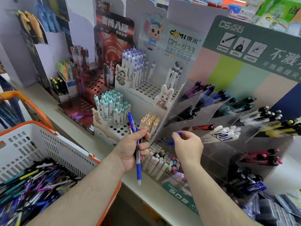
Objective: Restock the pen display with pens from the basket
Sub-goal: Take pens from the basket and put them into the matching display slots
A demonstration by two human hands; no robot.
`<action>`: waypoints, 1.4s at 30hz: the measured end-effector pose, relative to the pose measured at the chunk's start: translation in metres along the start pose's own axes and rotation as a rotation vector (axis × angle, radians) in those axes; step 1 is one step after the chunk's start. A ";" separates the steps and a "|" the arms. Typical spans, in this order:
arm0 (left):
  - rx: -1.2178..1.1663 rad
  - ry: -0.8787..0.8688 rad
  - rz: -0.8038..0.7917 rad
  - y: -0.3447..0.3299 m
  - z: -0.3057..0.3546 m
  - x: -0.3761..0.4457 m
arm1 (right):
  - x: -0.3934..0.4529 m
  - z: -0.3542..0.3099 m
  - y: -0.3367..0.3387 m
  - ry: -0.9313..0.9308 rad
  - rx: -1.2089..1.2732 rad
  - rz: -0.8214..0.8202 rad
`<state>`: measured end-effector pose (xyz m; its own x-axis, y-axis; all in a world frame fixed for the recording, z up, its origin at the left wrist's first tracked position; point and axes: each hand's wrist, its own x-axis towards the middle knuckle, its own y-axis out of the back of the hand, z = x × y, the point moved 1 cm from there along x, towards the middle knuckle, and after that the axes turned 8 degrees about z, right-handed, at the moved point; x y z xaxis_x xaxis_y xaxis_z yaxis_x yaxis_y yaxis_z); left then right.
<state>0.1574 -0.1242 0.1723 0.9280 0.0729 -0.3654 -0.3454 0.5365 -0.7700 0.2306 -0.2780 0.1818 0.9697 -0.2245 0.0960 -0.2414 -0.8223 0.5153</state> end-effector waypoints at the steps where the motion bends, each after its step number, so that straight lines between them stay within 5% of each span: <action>1: 0.020 -0.012 0.007 0.001 0.000 0.000 | 0.001 0.000 -0.005 0.005 -0.065 -0.044; 9: 0.290 -0.135 0.064 0.000 -0.003 0.001 | 0.001 -0.015 -0.001 0.084 -0.433 -0.197; 12: 0.543 -0.202 0.092 0.000 -0.003 -0.002 | -0.010 -0.029 0.010 0.217 -0.199 -0.128; 20: 0.948 -0.185 -0.056 -0.009 -0.010 -0.011 | -0.032 -0.064 0.015 0.108 0.161 -0.481; 26: 1.011 -0.123 -0.039 0.002 -0.002 -0.012 | -0.016 -0.062 0.032 0.000 0.423 -0.204; 35: 0.171 -0.023 -0.032 -0.005 -0.001 -0.005 | -0.012 -0.039 0.039 -0.330 0.699 -0.075; 42: -0.207 0.116 -0.292 -0.006 -0.007 0.005 | -0.019 -0.033 0.040 -0.501 0.841 -0.105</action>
<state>0.1634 -0.1329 0.1716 0.9737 -0.1598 -0.1627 -0.1008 0.3385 -0.9356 0.2035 -0.2892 0.2282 0.9069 -0.1647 -0.3878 -0.2903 -0.9114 -0.2918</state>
